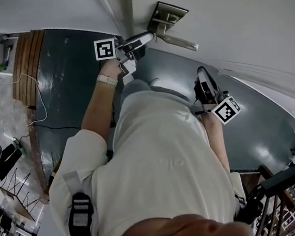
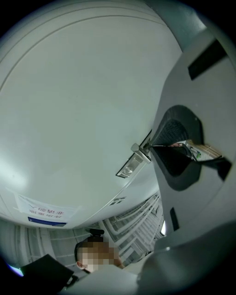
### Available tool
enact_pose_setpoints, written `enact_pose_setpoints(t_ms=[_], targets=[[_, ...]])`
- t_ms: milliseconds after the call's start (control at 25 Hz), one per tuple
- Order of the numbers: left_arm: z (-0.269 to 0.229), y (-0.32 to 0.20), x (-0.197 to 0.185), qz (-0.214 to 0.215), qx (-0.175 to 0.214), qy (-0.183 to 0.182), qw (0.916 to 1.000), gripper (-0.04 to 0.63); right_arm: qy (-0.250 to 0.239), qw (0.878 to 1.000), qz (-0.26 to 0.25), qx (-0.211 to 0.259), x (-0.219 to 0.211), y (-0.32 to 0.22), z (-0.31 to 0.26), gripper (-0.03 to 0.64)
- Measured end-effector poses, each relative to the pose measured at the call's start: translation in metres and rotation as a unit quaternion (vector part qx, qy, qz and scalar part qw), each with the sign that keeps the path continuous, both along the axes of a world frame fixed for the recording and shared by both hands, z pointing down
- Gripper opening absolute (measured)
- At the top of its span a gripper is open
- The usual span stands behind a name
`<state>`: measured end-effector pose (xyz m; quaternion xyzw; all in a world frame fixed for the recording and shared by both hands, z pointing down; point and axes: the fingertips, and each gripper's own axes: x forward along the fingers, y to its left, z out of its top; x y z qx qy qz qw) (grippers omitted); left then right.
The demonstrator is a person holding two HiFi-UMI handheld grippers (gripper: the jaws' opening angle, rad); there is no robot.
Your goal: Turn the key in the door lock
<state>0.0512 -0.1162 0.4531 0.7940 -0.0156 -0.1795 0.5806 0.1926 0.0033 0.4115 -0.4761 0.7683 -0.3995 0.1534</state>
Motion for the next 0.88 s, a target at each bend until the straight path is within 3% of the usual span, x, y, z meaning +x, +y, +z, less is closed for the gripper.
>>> enact_pose_setpoints(t_ms=[80,160,400,480,560,760,840,880], targets=[[0.005,-0.003,0.003,0.018,-0.038,0.063,0.9971,0.126,0.005,1.0,0.011,-0.003,0.0,-0.001,0.0,0.021],[0.009,-0.003,0.008,0.036,-0.073,0.125,0.9888,0.126,0.011,1.0,0.02,-0.007,-0.001,0.0,0.0,0.023],[0.01,0.0,0.027,0.083,-0.139,0.278,0.9467,0.126,0.025,0.999,0.043,-0.015,0.001,0.0,0.005,0.023],[0.011,-0.004,0.026,0.08,-0.159,0.334,0.9255,0.11,0.027,0.998,0.048,-0.019,-0.002,0.0,0.007,0.022],[0.008,-0.006,0.024,0.077,-0.182,0.39,0.8992,0.087,0.028,0.998,0.051,-0.023,-0.005,0.002,0.007,0.023],[0.005,-0.013,0.027,0.069,-0.251,0.505,0.8226,0.069,0.029,0.998,0.052,-0.032,-0.007,-0.002,0.006,0.023],[0.011,-0.011,0.032,0.067,-0.263,0.53,0.8033,0.063,0.027,0.998,0.05,-0.032,-0.005,-0.001,0.013,0.023],[0.014,-0.009,0.034,0.065,-0.265,0.534,0.8005,0.061,0.028,0.998,0.048,-0.032,-0.005,0.0,0.017,0.021]])
